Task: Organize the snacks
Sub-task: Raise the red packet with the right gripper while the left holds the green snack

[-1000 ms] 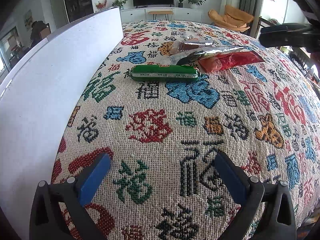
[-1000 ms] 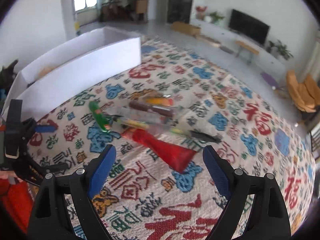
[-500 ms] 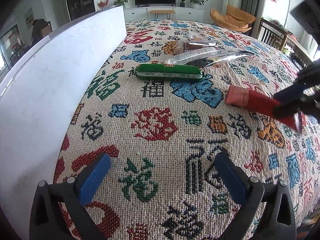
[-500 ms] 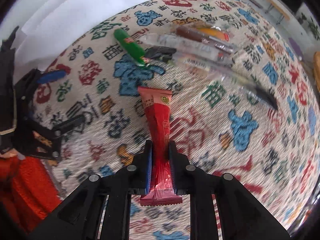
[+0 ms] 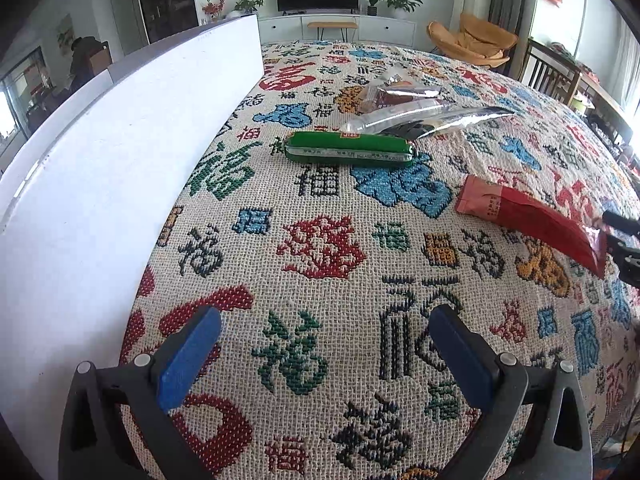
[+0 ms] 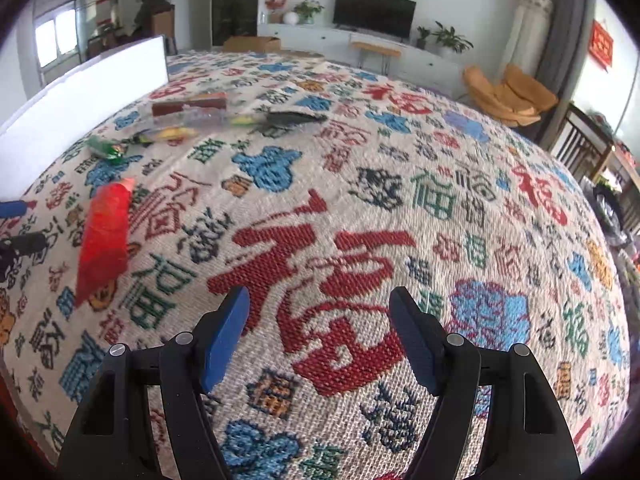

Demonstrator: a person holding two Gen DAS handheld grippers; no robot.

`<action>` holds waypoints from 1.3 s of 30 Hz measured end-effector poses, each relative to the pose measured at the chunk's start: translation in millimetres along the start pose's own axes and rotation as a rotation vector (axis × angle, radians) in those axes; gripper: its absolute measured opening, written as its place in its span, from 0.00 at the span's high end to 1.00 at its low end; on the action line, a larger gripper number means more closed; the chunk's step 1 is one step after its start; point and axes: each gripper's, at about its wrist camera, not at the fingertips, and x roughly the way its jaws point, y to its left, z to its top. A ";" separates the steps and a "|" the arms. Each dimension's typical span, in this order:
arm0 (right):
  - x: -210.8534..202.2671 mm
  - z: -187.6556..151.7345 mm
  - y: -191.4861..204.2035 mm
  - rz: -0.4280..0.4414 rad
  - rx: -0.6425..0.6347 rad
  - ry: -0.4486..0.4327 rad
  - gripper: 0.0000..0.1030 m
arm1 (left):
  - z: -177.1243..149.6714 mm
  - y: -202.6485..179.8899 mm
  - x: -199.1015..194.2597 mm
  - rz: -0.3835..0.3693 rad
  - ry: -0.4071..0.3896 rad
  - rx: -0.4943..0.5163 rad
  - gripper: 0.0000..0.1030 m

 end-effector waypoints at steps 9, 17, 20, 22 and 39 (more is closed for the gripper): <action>8.8 3.4 -17.0 0.033 0.080 0.020 0.19 | 69.7 17.2 1.6 -0.298 -0.010 -0.284 0.00; 7.9 -1.2 -19.9 0.038 0.085 0.020 0.19 | 118.8 7.5 69.2 -0.206 0.070 -0.310 0.29; 7.3 -0.9 -20.1 0.038 0.085 0.020 0.19 | 118.2 11.9 69.9 -0.169 0.060 -0.214 0.46; 7.0 -0.9 -20.0 0.038 0.085 0.020 0.19 | 118.0 18.9 67.4 -0.182 0.081 -0.171 0.47; 11.4 1.3 -19.9 0.040 0.090 0.021 0.17 | 48.0 -16.6 5.7 -0.305 0.194 0.167 0.74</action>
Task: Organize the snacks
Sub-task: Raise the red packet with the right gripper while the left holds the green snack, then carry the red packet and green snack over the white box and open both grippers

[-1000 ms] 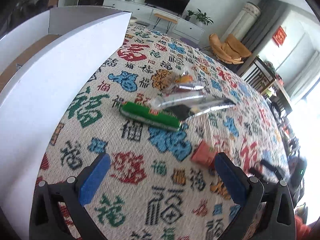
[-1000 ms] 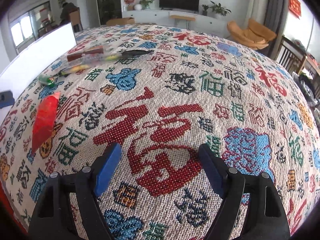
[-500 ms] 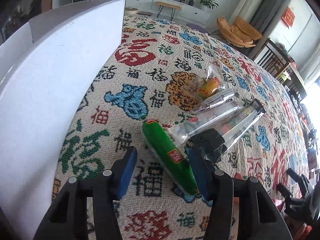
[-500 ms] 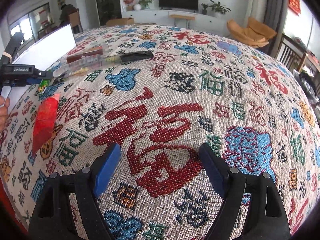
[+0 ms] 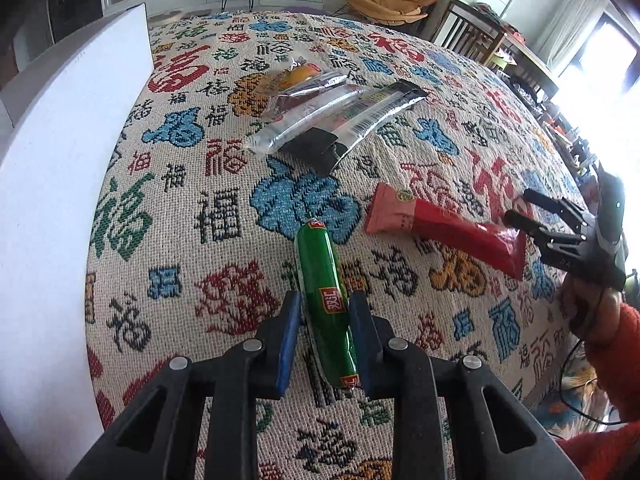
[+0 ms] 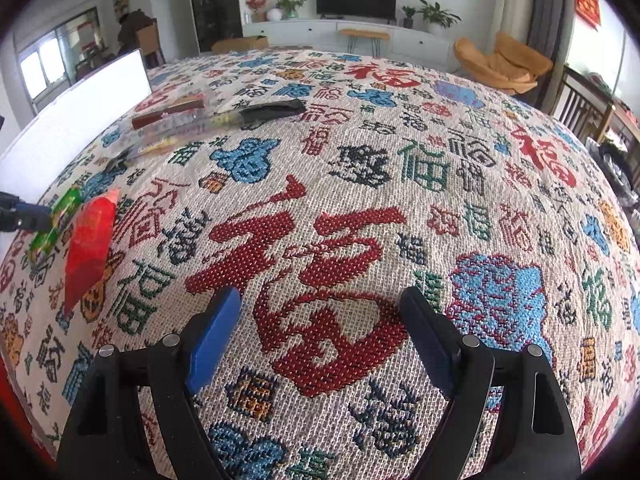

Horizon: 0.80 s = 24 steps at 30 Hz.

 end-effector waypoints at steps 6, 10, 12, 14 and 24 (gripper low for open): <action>0.3 -0.2 0.2 -0.002 -0.001 0.000 0.17 | -2.3 -14.9 17.4 0.141 -0.024 0.025 0.36; 0.4 -0.4 0.1 -0.002 0.000 0.000 0.17 | -13.5 -21.5 16.8 0.178 -0.074 0.024 0.69; 0.5 -0.5 0.1 -0.002 -0.001 0.001 0.17 | -17.4 -17.5 11.0 0.184 -0.085 -0.009 0.77; 0.6 -0.4 0.1 -0.003 -0.002 0.001 0.17 | -26.1 -9.3 2.4 0.127 -0.096 -0.060 0.78; -20.2 80.6 123.4 0.322 -0.310 0.248 0.20 | -52.1 6.2 -35.7 0.057 -0.175 -0.147 0.78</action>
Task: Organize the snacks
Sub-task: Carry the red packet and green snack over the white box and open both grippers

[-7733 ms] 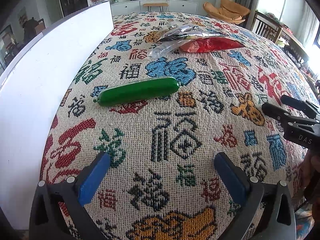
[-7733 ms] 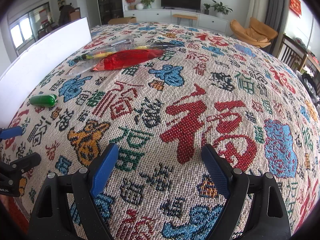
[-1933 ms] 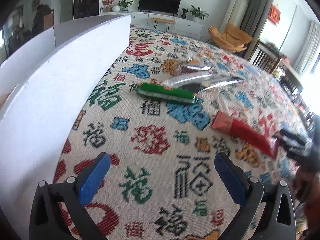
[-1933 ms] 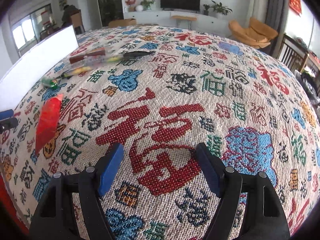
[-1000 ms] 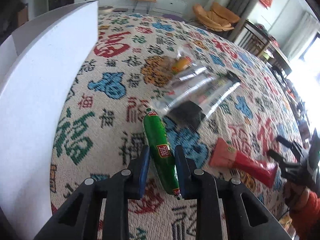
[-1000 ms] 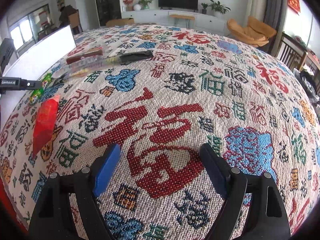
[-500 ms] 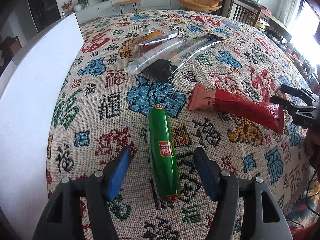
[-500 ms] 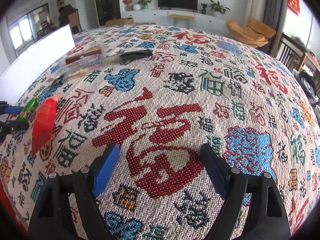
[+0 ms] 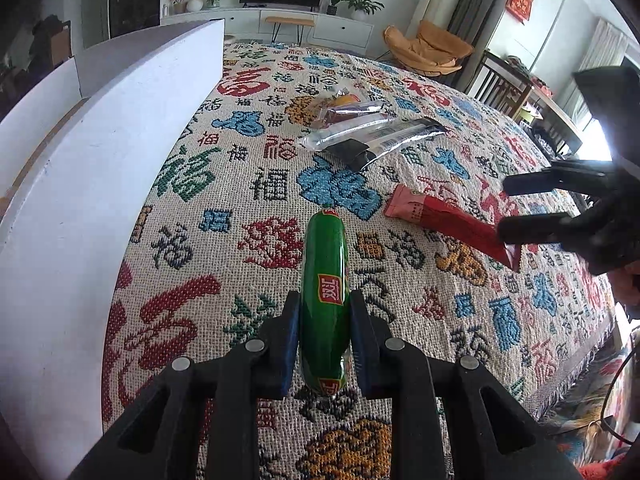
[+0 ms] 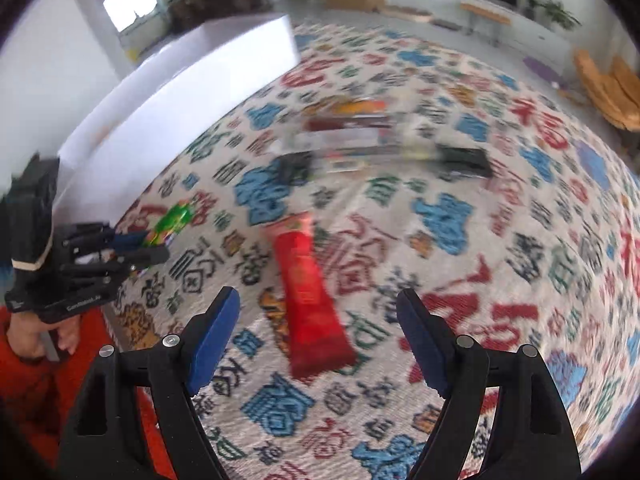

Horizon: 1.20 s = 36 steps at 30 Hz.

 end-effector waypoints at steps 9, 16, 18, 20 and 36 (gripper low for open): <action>73.9 33.9 21.0 -0.050 -0.026 0.283 0.86 | -10.8 26.8 -64.7 -0.075 -0.039 -0.110 0.78; -5.9 73.6 57.3 0.114 0.042 0.075 0.87 | 4.7 82.1 -148.7 -0.034 -0.130 -0.152 0.78; -26.9 101.4 86.5 0.186 0.028 -0.003 0.87 | 11.0 110.1 -161.9 0.052 -0.136 -0.178 0.78; -41.3 131.5 120.3 0.263 0.000 -0.054 0.86 | 13.4 140.3 -167.7 0.112 -0.128 -0.228 0.78; 3.3 171.2 227.2 0.301 -0.065 -0.165 0.54 | -9.2 165.7 -165.9 0.313 -0.183 -0.330 0.09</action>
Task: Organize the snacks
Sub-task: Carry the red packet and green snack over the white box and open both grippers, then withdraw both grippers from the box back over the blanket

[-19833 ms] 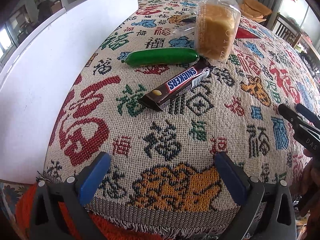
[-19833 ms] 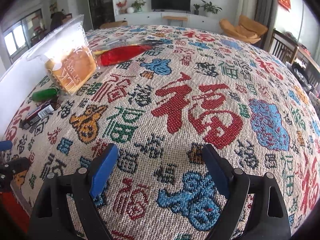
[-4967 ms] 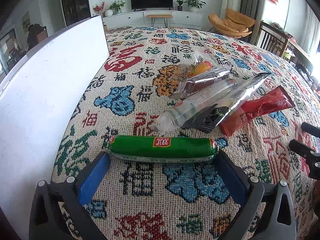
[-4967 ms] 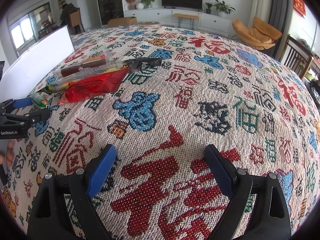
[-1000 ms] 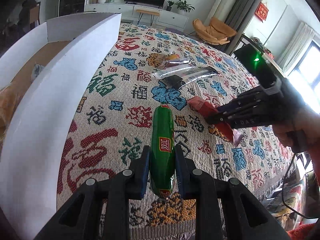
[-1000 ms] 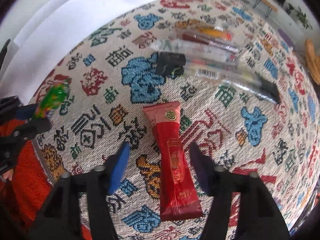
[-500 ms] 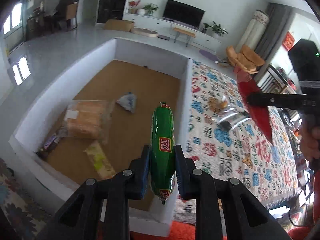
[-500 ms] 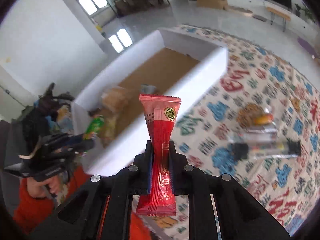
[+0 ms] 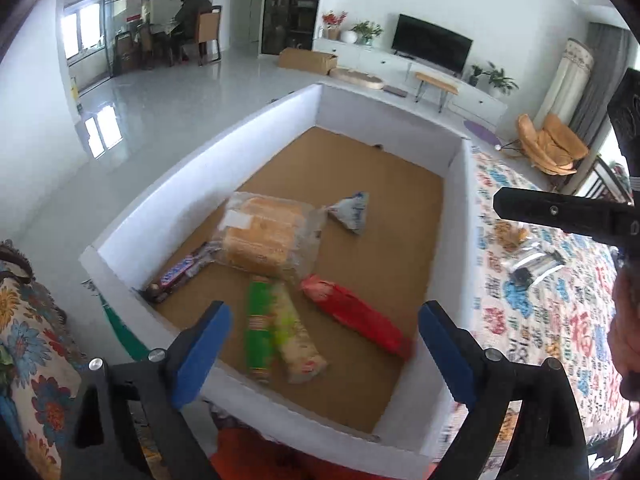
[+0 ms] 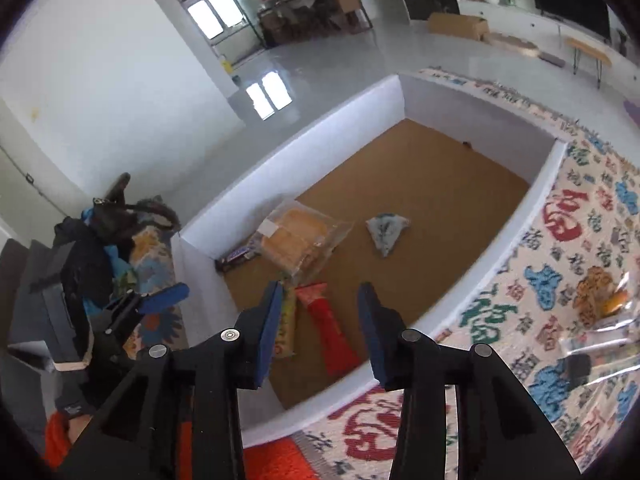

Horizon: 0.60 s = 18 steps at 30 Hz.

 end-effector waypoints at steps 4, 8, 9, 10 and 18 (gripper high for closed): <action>-43.6 -33.6 -34.3 -0.167 -0.058 -0.078 0.38 | -11.5 -60.3 -5.6 -0.133 -0.011 0.059 0.08; -70.7 -96.2 -102.2 -0.300 0.018 -0.080 0.38 | -37.0 -131.4 7.9 -0.292 0.034 0.154 0.03; -75.3 -115.1 -121.5 -0.340 0.049 -0.075 0.38 | -44.4 -147.4 17.3 -0.322 0.062 0.177 0.03; -79.2 -135.5 -140.3 -0.378 0.082 -0.067 0.38 | -51.3 -162.0 28.7 -0.332 0.094 0.200 0.03; -115.6 -272.3 -232.7 -0.585 0.309 -0.054 0.38 | -87.3 -239.6 112.5 -0.266 0.199 0.344 0.03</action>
